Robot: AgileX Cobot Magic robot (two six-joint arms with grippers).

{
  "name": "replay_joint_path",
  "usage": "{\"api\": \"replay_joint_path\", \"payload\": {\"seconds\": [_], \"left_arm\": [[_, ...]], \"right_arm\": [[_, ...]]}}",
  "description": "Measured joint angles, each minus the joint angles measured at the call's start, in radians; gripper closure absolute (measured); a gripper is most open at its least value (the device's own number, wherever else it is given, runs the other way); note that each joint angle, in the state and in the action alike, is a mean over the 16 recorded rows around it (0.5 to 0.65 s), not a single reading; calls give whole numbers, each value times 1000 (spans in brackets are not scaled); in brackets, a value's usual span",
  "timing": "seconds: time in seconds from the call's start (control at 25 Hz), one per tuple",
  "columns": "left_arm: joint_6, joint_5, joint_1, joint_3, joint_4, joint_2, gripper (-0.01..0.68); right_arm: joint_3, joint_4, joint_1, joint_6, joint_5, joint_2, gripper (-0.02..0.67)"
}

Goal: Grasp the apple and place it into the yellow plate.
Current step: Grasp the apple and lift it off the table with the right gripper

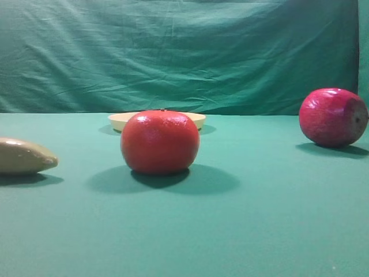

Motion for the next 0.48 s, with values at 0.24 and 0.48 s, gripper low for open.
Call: {"api": "replay_joint_path", "payload": {"seconds": [0.24, 0.48], "left_arm": [[0, 0, 0, 0, 0, 0, 516], [0, 0, 0, 0, 0, 0, 516]], "right_arm": [[-182, 20, 0, -107, 142, 208, 649], [-359, 20, 0, -184, 277, 502, 649]]}}
